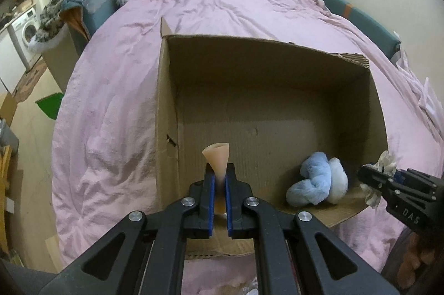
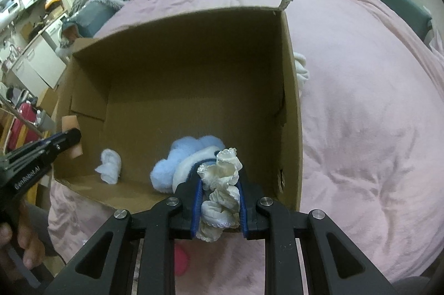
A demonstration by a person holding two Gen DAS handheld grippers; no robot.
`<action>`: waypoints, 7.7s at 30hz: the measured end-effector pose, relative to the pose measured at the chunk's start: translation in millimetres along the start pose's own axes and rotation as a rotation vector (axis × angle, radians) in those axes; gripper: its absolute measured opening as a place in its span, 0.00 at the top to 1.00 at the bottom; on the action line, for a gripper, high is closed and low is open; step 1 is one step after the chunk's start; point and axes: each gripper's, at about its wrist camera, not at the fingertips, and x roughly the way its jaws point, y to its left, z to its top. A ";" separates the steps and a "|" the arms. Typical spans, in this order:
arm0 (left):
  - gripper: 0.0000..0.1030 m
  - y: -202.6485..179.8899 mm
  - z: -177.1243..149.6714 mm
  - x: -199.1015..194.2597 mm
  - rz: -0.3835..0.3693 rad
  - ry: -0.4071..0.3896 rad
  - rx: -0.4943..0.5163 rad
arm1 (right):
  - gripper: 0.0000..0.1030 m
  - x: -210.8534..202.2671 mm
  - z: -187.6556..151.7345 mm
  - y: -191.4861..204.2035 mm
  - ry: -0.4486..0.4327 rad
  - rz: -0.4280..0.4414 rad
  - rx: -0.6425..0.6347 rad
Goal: Organize soft objects
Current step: 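Carry both items into the box and open both tools to release them, then withdraw both tools from the box toward the pink toy and bag, then grasp the pink rubber toy with the right tool while the left tool grasps the plastic bag, then carry both items into the box and open both tools to release them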
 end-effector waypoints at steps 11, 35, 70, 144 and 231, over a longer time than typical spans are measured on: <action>0.94 -5.9 0.1 -5.0 0.004 -0.022 0.015 | 0.78 -6.2 4.7 -23.3 -0.025 0.077 0.120; 0.31 -14.1 1.3 -16.6 -0.003 -0.068 0.030 | 0.27 -16.2 8.1 -43.3 -0.085 0.168 0.255; 0.31 9.5 -29.7 -58.9 0.039 -0.041 -0.009 | 0.27 -42.6 -12.2 -20.5 -0.090 0.177 0.180; 0.73 -22.3 -114.3 7.4 -0.165 0.453 -0.030 | 0.49 35.2 -64.4 11.6 0.254 0.218 0.223; 0.93 14.5 -20.6 -35.2 0.058 -0.067 -0.011 | 0.49 20.6 -13.8 13.4 0.073 0.339 0.167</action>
